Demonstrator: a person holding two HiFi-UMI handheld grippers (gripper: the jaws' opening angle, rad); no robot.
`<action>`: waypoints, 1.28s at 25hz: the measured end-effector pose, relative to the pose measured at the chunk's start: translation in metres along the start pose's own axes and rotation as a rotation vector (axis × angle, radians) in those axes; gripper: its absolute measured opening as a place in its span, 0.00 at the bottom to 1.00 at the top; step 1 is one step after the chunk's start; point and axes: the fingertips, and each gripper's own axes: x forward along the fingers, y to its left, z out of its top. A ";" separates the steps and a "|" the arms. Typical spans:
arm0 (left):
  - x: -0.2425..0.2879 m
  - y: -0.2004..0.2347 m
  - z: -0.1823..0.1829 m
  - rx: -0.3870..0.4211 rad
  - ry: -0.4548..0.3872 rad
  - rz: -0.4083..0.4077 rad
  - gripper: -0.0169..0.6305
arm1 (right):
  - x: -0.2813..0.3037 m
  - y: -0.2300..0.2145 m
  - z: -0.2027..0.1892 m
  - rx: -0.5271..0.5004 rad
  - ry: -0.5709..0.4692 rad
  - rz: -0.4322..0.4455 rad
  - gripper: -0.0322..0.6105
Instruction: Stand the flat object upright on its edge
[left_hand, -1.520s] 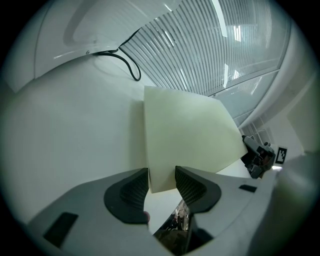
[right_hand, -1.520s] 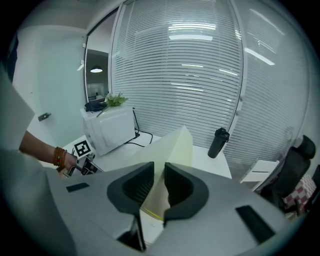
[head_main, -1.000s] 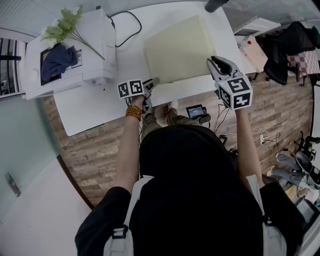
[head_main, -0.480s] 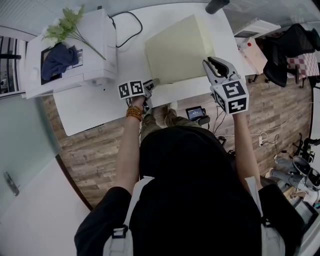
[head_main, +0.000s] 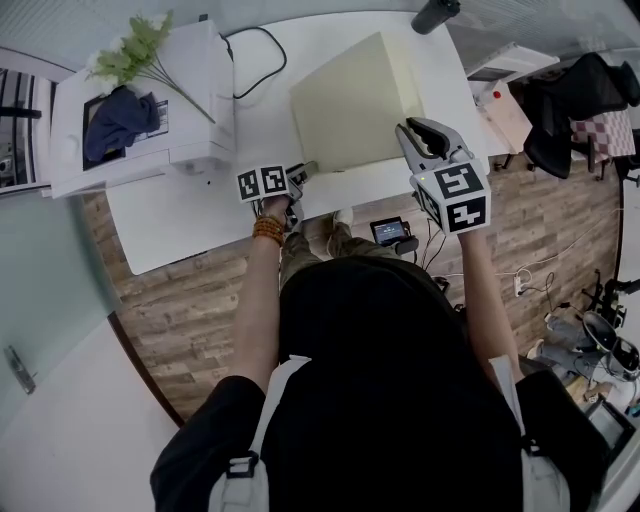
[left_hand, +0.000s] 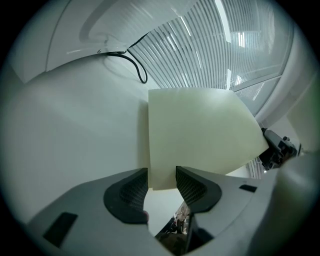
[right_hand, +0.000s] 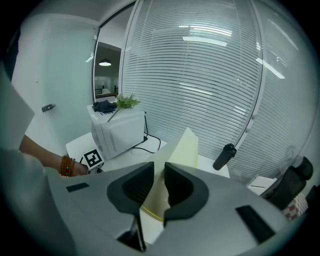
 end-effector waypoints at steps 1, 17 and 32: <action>0.000 0.000 0.000 -0.001 -0.001 0.000 0.29 | 0.000 0.002 0.002 -0.006 0.004 0.000 0.14; -0.006 0.010 0.000 -0.018 -0.042 0.008 0.27 | 0.004 0.047 0.033 -0.034 0.017 0.042 0.14; -0.014 0.020 -0.007 -0.013 -0.064 0.036 0.26 | 0.014 0.101 0.060 -0.110 -0.002 0.113 0.14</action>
